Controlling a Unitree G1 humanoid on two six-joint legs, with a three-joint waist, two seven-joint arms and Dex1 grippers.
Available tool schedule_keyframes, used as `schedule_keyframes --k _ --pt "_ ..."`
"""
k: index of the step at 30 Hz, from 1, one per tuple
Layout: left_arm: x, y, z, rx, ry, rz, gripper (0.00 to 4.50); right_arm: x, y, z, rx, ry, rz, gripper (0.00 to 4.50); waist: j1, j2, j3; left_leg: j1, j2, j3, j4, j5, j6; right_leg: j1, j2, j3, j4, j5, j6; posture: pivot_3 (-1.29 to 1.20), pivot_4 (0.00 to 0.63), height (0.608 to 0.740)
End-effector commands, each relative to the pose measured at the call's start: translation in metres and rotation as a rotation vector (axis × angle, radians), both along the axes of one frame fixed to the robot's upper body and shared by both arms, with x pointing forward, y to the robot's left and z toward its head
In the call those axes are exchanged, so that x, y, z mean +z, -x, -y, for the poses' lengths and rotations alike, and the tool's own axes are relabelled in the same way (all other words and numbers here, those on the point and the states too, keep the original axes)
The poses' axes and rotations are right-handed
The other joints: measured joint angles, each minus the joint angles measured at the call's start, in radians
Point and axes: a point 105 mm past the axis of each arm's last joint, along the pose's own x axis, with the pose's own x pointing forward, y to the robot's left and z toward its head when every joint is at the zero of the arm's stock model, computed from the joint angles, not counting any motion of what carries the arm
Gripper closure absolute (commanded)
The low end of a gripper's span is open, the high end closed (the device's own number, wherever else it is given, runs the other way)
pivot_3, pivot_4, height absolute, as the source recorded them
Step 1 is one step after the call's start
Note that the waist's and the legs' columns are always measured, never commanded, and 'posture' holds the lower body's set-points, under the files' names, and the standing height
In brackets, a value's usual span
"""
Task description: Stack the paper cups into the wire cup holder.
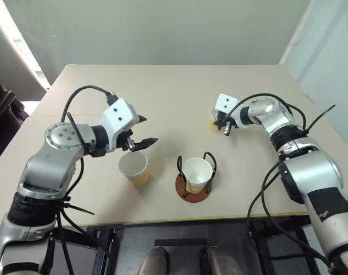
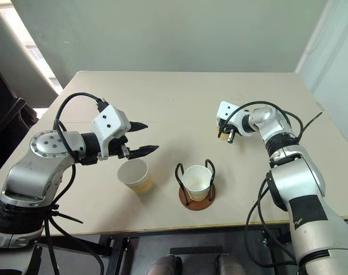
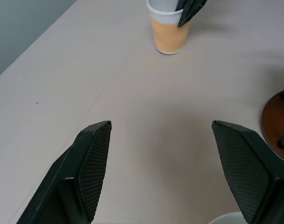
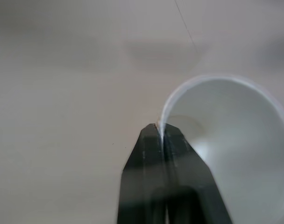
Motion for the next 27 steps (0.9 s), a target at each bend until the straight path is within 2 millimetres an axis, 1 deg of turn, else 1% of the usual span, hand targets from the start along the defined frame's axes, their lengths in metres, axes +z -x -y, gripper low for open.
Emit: schedule_keyframes --k 1,2,4,5,6,7,8,9,10,11,12,13,15,17,18,20,23,25,27 --pt "0.014 0.002 -0.003 0.009 -0.007 0.062 0.81 0.016 -0.002 0.0 0.007 -0.039 0.048 4.47 0.0 0.0 0.0 0.0 0.0 0.0 0.0 0.0 0.0 0.0 0.0 0.0 0.0 0.0 0.0 0.0 0.15 0.74" --pt "0.015 0.002 -0.004 0.01 -0.008 0.064 0.81 0.021 -0.001 0.0 0.021 -0.052 0.053 4.47 0.0 0.0 0.0 0.0 0.0 0.0 0.0 0.0 0.0 0.0 0.0 0.0 0.0 0.0 0.0 0.0 0.15 0.74" --pt "0.02 0.004 -0.006 -0.005 -0.009 0.071 0.81 0.048 0.009 0.001 0.13 -0.069 0.093 4.47 0.001 0.0 0.0 0.0 0.0 0.0 0.0 0.0 0.0 0.0 0.0 0.0 0.0 0.0 0.0 0.0 0.15 0.74" --pt "0.022 0.006 -0.007 -0.013 -0.008 0.073 0.81 0.057 0.013 0.001 0.171 -0.073 0.106 4.47 0.002 0.0 0.0 -0.001 0.0 0.0 0.0 0.0 0.0 0.0 0.0 0.0 0.0 0.0 0.0 0.0 0.15 0.74" --pt "0.024 0.008 -0.007 -0.026 -0.005 0.07 0.81 0.072 0.019 -0.001 0.22 -0.105 0.114 4.47 0.003 0.0 0.0 -0.002 0.0 0.0 0.0 0.0 0.0 -0.001 0.0 0.0 0.0 0.0 0.0 0.0 0.15 0.74" --pt "0.026 0.013 -0.009 -0.049 -0.004 0.062 0.81 0.097 0.033 -0.005 0.308 -0.149 0.123 4.47 0.002 0.0 0.0 -0.003 0.0 0.0 0.0 0.0 0.0 -0.001 0.0 0.0 -0.001 0.0 0.0 0.0 0.15 0.74" --pt "0.028 0.016 -0.01 -0.064 -0.004 0.056 0.81 0.113 0.045 -0.007 0.376 -0.173 0.128 4.47 0.001 0.0 0.0 -0.003 0.0 0.0 0.0 0.0 0.0 -0.001 0.0 0.0 -0.001 0.0 0.0 0.0 0.15 0.74" --pt "0.03 0.021 -0.012 -0.089 -0.007 0.048 0.81 0.132 0.066 -0.011 0.476 -0.199 0.123 4.47 0.001 0.001 0.0 -0.004 0.0 0.001 -0.001 0.0 -0.001 -0.002 0.0 0.0 -0.001 0.0 0.0 0.0 0.15 0.74" --pt "0.031 0.024 -0.014 -0.105 -0.01 0.043 0.81 0.141 0.082 -0.013 0.543 -0.207 0.113 4.47 0.0 0.001 0.0 -0.003 0.0 0.001 -0.001 0.0 -0.001 -0.002 0.0 0.0 -0.002 0.0 0.0 0.0 0.15 0.74" --pt "0.032 0.027 -0.015 -0.119 -0.01 0.038 0.81 0.146 0.095 -0.015 0.593 -0.212 0.096 4.47 -0.001 0.0 0.0 -0.004 0.0 0.001 -0.002 0.0 -0.002 -0.003 0.001 0.0 -0.002 -0.001 -0.001 0.0 0.15 0.74" --pt "0.033 0.031 -0.017 -0.131 -0.009 0.029 0.81 0.149 0.113 -0.017 0.655 -0.21 0.079 4.47 -0.002 0.0 0.0 -0.003 0.0 0.001 -0.002 0.001 -0.003 -0.002 0.002 0.0 -0.002 -0.002 -0.002 0.0 0.15 0.74" --pt "0.034 0.033 -0.018 -0.14 -0.01 0.023 0.81 0.149 0.128 -0.019 0.703 -0.201 0.062 4.47 -0.002 -0.001 -0.001 -0.002 0.0 0.0 -0.002 0.002 -0.006 -0.002 0.002 -0.001 -0.002 -0.003 -0.004 0.0 0.15 0.74" --pt "0.035 0.04 -0.024 -0.157 -0.018 0.0 0.81 0.14 0.162 -0.026 0.809 -0.145 0.009 4.47 -0.002 -0.002 -0.001 -0.001 0.001 -0.002 -0.002 0.006 -0.013 0.001 0.004 -0.001 -0.003 -0.005 -0.006 0.0 0.15 0.74" --pt "0.036 0.047 -0.027 -0.181 -0.034 -0.019 0.81 0.132 0.177 -0.029 0.851 -0.104 -0.029 4.47 -0.003 -0.002 -0.001 0.001 0.001 -0.002 -0.001 0.006 -0.014 0.003 0.004 0.0 -0.003 -0.006 -0.006 0.0 0.15 0.74" --pt "0.036 0.049 -0.027 -0.191 -0.042 -0.024 0.81 0.129 0.181 -0.03 0.858 -0.091 -0.04 4.47 -0.003 -0.002 -0.001 0.002 0.001 -0.002 -0.001 0.005 -0.013 0.004 0.004 0.001 -0.003 -0.007 -0.006 0.0 0.15 0.74" --pt "0.037 0.052 -0.027 -0.207 -0.05 -0.035 0.81 0.121 0.188 -0.03 0.876 -0.054 -0.072 4.47 -0.005 -0.001 -0.001 0.003 0.001 -0.002 -0.001 0.0 -0.004 0.004 0.004 0.001 -0.002 -0.006 -0.005 0.0 0.15 0.74" --pt "0.03 0.056 -0.024 -0.241 -0.058 -0.072 0.81 0.101 0.193 -0.036 0.898 0.025 -0.088 4.47 -0.008 -0.001 -0.001 0.008 0.001 -0.002 -0.001 0.003 -0.001 0.008 0.003 0.002 0.0 -0.01 -0.012 0.0 0.15 0.74" --pt "0.025 0.061 -0.019 -0.271 -0.059 -0.094 0.81 0.098 0.191 -0.039 0.899 0.044 -0.079 4.47 -0.01 -0.002 -0.001 0.015 0.001 -0.002 -0.002 0.003 0.001 0.014 0.004 0.002 0.001 -0.011 -0.015 0.0 0.15 0.74" --pt "0.023 0.065 -0.015 -0.295 -0.051 -0.105 0.81 0.096 0.19 -0.04 0.898 0.051 -0.079 4.47 -0.012 -0.001 -0.001 0.015 0.001 -0.002 -0.002 0.005 0.003 0.015 0.004 0.002 0.001 -0.011 -0.016 0.0 0.15 0.74"
